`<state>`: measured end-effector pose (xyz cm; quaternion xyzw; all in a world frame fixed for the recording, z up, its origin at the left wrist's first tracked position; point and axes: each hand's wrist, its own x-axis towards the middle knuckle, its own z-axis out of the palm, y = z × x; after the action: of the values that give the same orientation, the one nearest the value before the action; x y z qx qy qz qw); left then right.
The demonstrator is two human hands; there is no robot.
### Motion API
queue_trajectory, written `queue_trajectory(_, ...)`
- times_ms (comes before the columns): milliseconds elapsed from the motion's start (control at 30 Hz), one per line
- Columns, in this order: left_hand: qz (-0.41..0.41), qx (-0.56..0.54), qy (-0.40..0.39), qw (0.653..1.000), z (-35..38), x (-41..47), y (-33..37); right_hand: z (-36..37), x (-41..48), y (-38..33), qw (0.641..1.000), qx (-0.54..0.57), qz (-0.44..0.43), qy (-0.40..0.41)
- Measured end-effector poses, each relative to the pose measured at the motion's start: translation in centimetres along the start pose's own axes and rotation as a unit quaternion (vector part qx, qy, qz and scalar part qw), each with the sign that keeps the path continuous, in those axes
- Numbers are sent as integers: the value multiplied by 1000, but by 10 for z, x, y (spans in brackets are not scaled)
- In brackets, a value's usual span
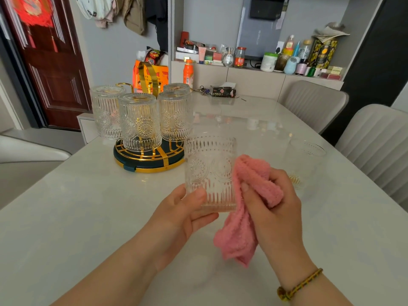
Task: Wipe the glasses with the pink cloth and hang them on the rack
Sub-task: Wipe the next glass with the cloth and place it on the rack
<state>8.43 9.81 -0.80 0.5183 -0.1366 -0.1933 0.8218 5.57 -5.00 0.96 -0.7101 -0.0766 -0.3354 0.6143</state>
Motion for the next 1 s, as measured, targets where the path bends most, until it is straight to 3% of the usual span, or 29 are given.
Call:
queue_trajectory(200, -21, 92, -6, 996, 0, -1, -2, 8, -5, 3, 997, -56, -32, -47)
queue_trajectory(333, -32, 87, -21, 995, -2, 0, -1, 6, -5, -4, 997, -49, -43, -45)
queue_trajectory(467, -40, 60, -58, 996, 1, -3, 0, -2, 2, -2, 999, 15, 43, 13)
queue_trajectory(600, -43, -2, -34, 998, 0, -1, 1, 2, 2, 6, 988, 72, 139, -11)
queue_trajectory(667, -42, -17, -2, 999, -2, 2, 0, 6, -3, 7, 991, 51, 123, -25)
queue_trajectory(767, -39, 15, 1, 999, -3, 2, 1, 9, -8, -3, 997, -49, -24, -50)
queue_trajectory(833, -40, 29, -25, 998, -1, 0, 0, 6, -6, -7, 993, -77, -79, -52)
queue_trajectory(1000, -36, 13, -60, 997, 4, -4, -1, -2, 1, -5, 998, 15, 39, 49)
